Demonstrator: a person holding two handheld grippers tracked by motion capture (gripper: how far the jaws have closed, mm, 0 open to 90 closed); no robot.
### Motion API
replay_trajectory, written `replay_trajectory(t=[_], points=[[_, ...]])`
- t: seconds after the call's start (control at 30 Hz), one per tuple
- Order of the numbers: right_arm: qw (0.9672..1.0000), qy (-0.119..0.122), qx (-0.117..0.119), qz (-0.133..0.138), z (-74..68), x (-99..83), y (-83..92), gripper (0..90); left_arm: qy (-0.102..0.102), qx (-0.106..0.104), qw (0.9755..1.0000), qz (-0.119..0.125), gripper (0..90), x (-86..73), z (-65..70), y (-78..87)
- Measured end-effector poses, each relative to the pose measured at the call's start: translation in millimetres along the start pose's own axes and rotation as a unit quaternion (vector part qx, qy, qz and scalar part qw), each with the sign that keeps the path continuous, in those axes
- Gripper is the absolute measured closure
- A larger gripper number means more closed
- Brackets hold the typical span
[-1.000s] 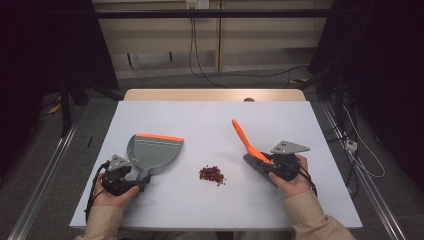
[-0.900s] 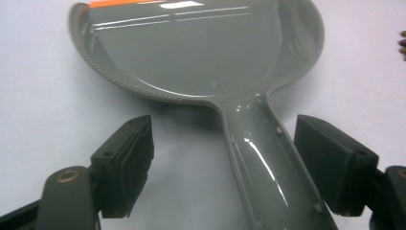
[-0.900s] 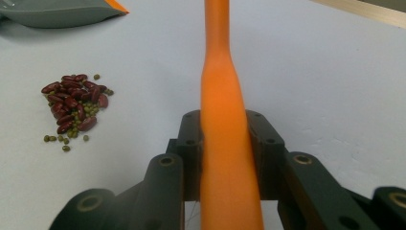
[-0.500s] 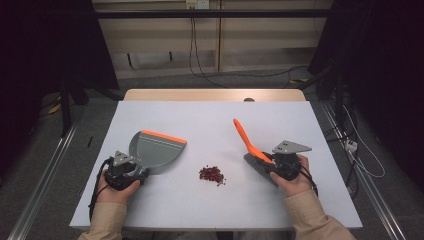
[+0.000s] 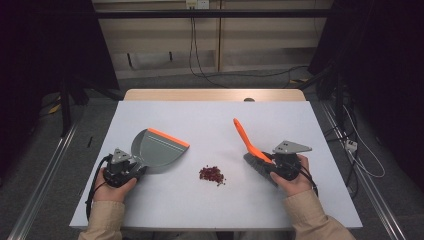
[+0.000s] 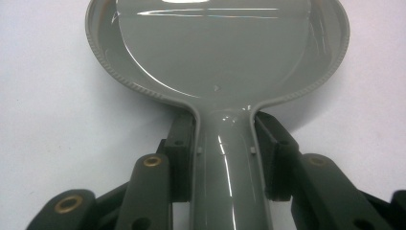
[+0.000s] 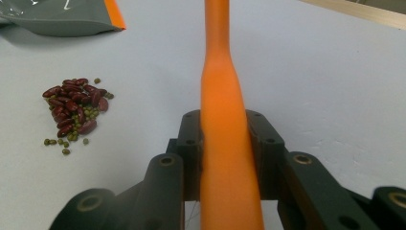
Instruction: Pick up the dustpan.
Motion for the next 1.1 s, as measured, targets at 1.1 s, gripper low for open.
replay_trajectory(t=[1.1], points=[[0.9999,-0.008,0.004,0.01,1.1,-1.1,-0.6,71.1,-0.039,-0.073,0.9963,0.024,63.3,4.7,-4.5,32.8]])
Point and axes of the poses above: each handheld gripper's, and its own axes: y roughly backward along the jaws, x roughly out of its top, z roughly to its right, the point moved 4 cm from there along -y, roughly forward along the jaws, and after that the axes turned 7 degrees about x, right-handed, at the moved point
